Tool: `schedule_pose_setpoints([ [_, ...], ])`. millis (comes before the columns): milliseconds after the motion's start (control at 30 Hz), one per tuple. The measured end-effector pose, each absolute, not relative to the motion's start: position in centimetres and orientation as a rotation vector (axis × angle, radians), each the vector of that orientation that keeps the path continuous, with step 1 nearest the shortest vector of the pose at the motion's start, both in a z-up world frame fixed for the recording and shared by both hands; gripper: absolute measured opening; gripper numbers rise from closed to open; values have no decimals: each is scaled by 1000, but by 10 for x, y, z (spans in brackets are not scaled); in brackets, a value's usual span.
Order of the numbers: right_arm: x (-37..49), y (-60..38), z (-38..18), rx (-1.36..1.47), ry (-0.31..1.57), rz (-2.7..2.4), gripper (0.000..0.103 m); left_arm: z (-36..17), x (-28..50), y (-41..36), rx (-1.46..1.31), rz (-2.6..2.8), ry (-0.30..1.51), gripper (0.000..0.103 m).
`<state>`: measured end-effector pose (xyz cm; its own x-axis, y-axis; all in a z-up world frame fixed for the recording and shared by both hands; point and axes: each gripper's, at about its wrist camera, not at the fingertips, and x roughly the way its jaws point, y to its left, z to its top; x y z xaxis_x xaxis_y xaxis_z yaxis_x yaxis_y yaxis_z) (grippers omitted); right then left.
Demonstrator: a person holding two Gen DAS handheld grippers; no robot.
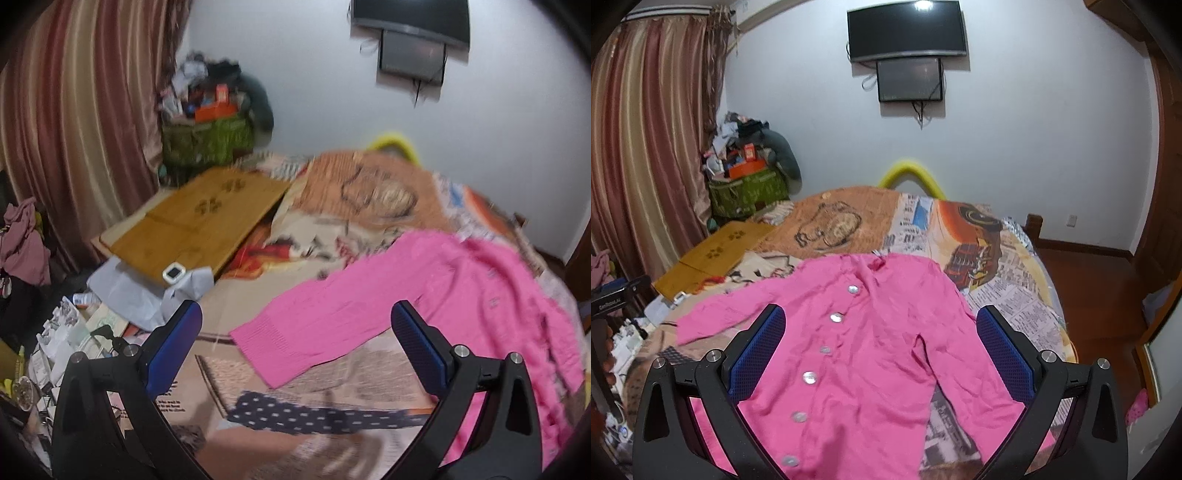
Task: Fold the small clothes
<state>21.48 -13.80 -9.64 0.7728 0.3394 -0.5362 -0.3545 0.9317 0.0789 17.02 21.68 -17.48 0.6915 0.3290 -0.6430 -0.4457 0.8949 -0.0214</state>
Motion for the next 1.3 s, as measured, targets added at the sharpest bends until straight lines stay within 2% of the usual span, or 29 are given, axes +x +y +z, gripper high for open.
schedule_pose_setpoints([
  [200, 256, -151, -119, -30, 671, 360, 102, -219, 198, 260, -277, 454, 839, 103],
  [300, 278, -154, -129, -67, 721, 349, 98, -223, 215, 270, -305, 433, 848, 103],
  [400, 304, -155, -137, -82, 762, 355, 96, -223, 243, 266, -260, 417, 853, 103],
  [467, 323, -156, -141, -76, 784, 364, 90, -222, 269, 260, -231, 380, 861, 103],
  [600, 361, -152, -151, -76, 808, 375, 88, -227, 322, 244, -168, 304, 891, 103],
  [733, 396, -139, -165, -117, 864, 403, 77, -241, 376, 222, -109, 232, 932, 103],
  [900, 429, -127, -183, -143, 901, 419, 75, -270, 442, 207, -156, 136, 1018, 101],
  [1000, 448, -122, -195, -160, 923, 417, 69, -289, 472, 197, -149, 114, 1075, 93],
  [1067, 458, -120, -202, -173, 940, 419, 56, -301, 484, 192, -155, 107, 1111, 81],
  [1133, 462, -119, -206, -190, 931, 411, 49, -310, 495, 190, -170, 98, 1134, 73],
  [1200, 462, -118, -206, -205, 906, 417, 46, -310, 499, 189, -178, 108, 1121, 56],
  [1267, 462, -116, -203, -217, 897, 427, 27, -311, 500, 190, -188, 112, 1124, 25],
  [1300, 463, -115, -202, -225, 895, 434, 21, -312, 500, 190, -181, 130, 1129, 16],
])
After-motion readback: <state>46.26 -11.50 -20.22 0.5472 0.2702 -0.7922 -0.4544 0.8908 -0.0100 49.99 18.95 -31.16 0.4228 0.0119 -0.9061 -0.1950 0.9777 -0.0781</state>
